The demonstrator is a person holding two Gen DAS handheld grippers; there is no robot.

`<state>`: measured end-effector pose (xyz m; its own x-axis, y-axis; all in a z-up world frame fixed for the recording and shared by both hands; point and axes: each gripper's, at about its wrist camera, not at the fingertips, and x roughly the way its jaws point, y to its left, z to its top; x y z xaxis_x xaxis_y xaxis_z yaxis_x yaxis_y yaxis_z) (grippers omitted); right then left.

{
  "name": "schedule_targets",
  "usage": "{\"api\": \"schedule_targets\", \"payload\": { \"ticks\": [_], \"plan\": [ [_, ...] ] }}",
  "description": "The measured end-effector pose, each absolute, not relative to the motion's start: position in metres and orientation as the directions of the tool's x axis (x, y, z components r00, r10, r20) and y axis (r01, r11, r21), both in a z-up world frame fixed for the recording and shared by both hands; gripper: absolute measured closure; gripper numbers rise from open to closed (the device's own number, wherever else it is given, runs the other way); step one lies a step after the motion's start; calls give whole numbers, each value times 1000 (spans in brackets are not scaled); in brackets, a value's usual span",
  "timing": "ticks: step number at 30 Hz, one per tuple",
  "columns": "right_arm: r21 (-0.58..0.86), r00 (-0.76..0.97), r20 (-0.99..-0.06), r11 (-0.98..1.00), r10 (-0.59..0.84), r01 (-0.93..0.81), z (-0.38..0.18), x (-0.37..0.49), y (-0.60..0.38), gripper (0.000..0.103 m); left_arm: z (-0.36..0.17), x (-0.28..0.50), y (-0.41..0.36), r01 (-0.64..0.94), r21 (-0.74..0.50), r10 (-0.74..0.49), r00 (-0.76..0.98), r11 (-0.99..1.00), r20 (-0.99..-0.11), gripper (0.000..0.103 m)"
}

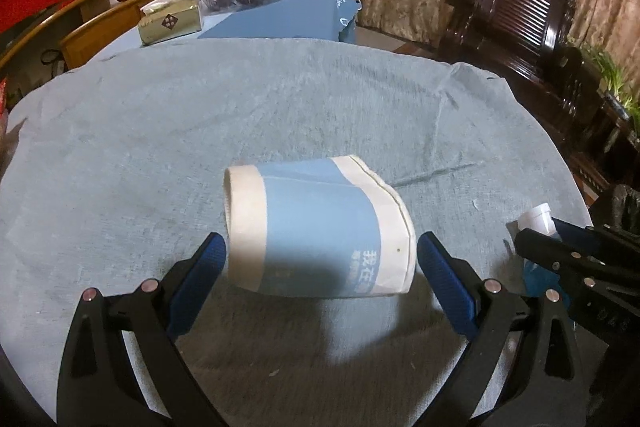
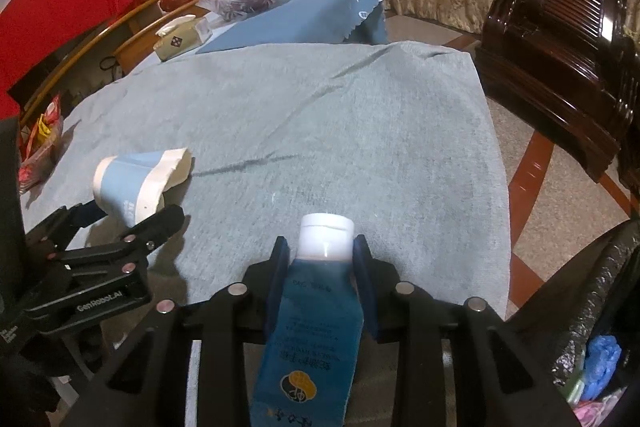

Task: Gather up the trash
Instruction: 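Grasp the blue tube with the right gripper while the left gripper grasps the paper cup, then carry the paper cup and blue tube over the bin with both grippers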

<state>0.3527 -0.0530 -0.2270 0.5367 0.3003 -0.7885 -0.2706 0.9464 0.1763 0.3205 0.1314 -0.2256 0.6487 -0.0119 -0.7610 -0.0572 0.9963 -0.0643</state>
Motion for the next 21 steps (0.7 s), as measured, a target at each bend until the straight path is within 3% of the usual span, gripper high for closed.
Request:
{"api": "schedule_targets", "payload": {
  "ticks": [2,6,10,11,13,21],
  "plan": [
    [168,539,-789,948,294,-272,-228,352,-51,67,-226,321,134,-65,-74,-14,646,995,-763,24],
    [158,534,-791,943,299,-294,-228,351,-45,54,-226,319,138,-75,-109,-34,650,991,-759,28],
    [147,538,-792,945,288,-291,-229,350,-42,53,-222,314,138,-71,-106,-32,666,992,-745,29],
    [153,536,-792,945,291,-288,-229,350,-43,53,-221,312,138,-69,-103,-30,670,992,-742,29],
    [166,532,-794,946,295,-277,-228,351,-47,68,-218,306,138,-66,-93,-23,676,993,-737,29],
    [231,516,-778,927,358,-295,-220,342,-51,70,-200,286,142,-74,-96,-16,703,993,-711,29]
  ]
}}
